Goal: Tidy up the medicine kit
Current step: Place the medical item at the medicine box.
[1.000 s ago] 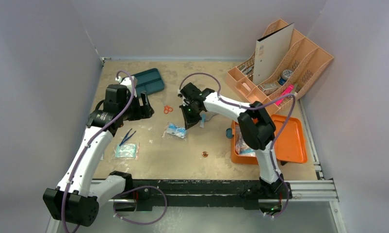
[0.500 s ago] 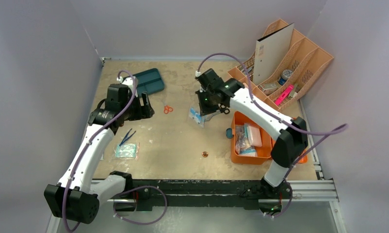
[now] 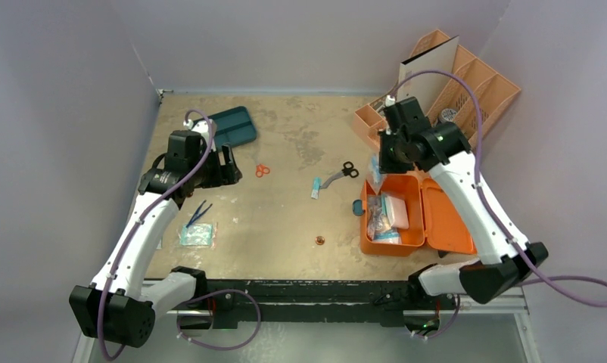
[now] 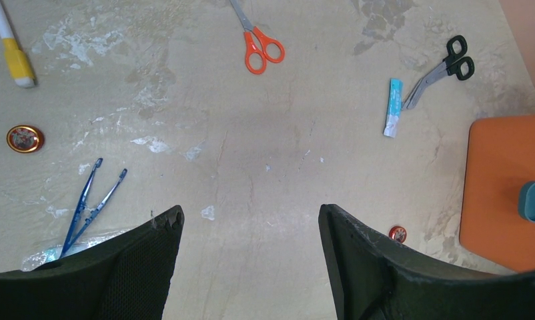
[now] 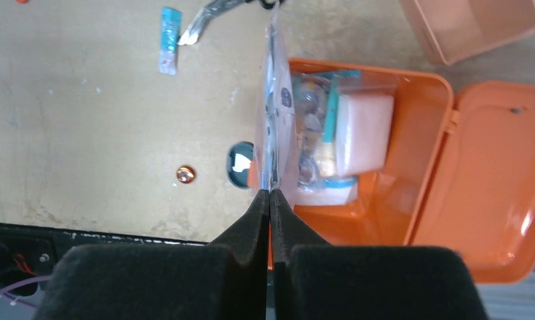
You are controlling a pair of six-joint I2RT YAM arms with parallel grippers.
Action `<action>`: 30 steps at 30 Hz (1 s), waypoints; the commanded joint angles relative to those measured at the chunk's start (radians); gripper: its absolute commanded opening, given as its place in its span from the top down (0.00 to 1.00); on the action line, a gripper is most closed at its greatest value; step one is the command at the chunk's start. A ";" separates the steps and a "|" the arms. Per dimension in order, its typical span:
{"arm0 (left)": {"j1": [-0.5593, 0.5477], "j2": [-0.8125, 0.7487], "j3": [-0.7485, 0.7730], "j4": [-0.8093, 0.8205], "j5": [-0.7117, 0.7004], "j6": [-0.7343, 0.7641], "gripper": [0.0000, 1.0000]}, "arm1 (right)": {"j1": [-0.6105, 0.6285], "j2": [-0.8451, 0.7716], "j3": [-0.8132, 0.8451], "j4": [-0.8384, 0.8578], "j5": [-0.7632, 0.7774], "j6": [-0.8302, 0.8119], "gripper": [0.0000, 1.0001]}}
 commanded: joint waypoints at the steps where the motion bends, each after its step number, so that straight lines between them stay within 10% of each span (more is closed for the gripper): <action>1: 0.000 -0.005 0.008 0.019 0.020 0.013 0.27 | -0.052 -0.064 -0.067 -0.088 0.054 -0.008 1.00; 30: -0.001 -0.019 -0.005 0.023 0.034 0.007 0.28 | -0.202 -0.257 -0.652 0.230 0.200 0.110 1.00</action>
